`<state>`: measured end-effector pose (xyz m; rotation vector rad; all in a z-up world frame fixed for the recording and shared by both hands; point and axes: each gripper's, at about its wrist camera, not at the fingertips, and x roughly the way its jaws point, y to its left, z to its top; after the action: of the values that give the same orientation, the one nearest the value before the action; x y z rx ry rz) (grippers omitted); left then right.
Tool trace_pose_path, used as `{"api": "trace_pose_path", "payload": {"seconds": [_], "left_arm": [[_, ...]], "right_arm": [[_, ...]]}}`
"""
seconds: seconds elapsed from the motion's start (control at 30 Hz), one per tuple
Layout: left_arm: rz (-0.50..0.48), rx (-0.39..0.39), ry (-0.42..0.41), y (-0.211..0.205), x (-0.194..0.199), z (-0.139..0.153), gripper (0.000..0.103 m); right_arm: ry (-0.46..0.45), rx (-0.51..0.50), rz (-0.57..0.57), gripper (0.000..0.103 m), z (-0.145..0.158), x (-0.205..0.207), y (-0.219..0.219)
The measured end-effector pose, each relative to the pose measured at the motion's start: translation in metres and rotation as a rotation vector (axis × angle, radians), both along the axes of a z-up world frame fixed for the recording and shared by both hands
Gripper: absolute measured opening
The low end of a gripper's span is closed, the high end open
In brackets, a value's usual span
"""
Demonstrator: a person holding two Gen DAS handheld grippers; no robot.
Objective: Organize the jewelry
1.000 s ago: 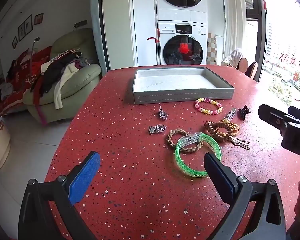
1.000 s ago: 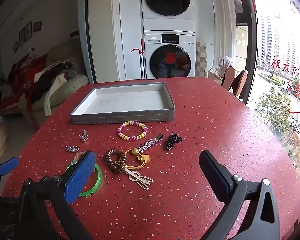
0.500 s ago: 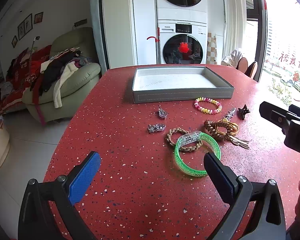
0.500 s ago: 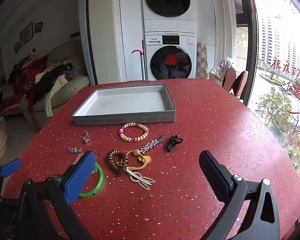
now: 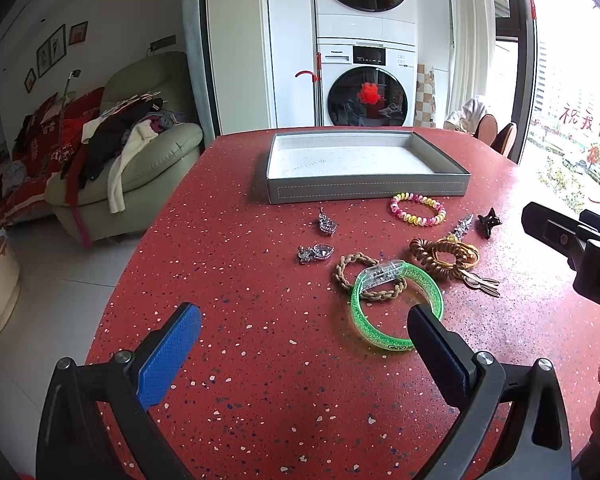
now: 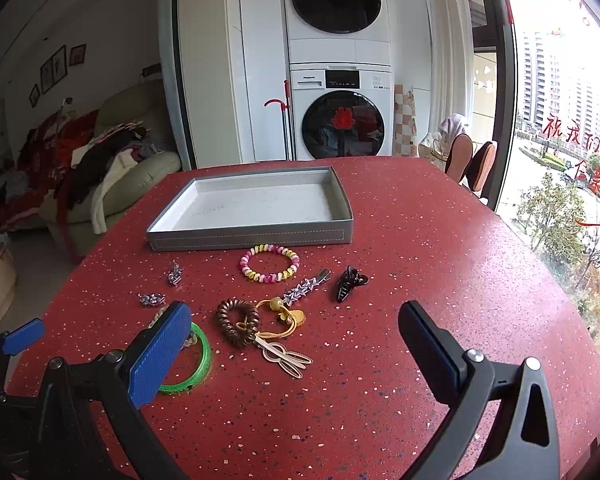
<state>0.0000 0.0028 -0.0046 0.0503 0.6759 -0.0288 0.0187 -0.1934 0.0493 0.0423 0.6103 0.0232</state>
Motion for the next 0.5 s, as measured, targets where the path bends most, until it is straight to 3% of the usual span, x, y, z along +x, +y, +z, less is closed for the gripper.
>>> {"api": "trace_pose_path", "payload": {"seconds": [0.5], "left_arm": [[-0.001,-0.001,0.002,0.0008,-0.0001,-0.0002,0.103]], "right_arm": [[-0.001,0.001,0.0,0.103,0.0001,0.0,-0.0003]]}}
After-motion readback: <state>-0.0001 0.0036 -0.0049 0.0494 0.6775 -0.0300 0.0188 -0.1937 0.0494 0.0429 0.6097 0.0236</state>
